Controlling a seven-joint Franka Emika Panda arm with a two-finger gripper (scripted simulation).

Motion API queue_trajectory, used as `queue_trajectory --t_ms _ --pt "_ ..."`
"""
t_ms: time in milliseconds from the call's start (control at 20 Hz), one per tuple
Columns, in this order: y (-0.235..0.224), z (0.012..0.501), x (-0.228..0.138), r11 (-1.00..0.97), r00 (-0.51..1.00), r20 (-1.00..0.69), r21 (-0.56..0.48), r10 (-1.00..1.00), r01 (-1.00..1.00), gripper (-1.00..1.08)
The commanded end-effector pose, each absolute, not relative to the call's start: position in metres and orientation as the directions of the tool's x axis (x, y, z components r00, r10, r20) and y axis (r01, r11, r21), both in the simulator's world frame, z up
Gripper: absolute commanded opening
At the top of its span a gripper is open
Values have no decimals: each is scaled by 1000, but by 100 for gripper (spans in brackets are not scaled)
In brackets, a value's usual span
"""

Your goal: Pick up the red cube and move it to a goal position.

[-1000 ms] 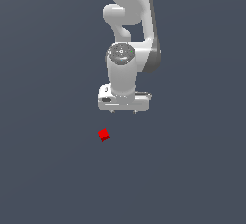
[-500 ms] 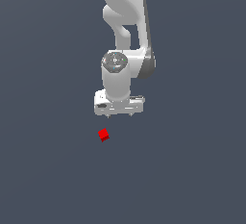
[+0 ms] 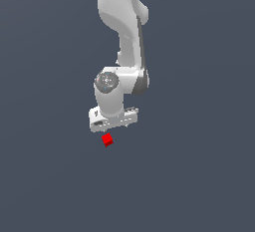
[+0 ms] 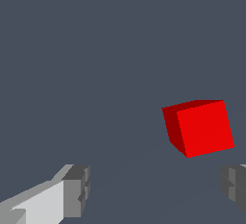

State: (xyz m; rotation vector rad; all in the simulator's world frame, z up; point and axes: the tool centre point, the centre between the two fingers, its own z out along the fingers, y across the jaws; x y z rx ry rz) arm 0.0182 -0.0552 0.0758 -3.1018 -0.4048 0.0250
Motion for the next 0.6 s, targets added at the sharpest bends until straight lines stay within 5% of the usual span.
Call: queue_trajectory --t_ms 0,550 --pt "-66 62 24 -951 951 -10 -12 310 310 100" --pt "-93 25 47 -891 891 -1 -2 455 455 100"
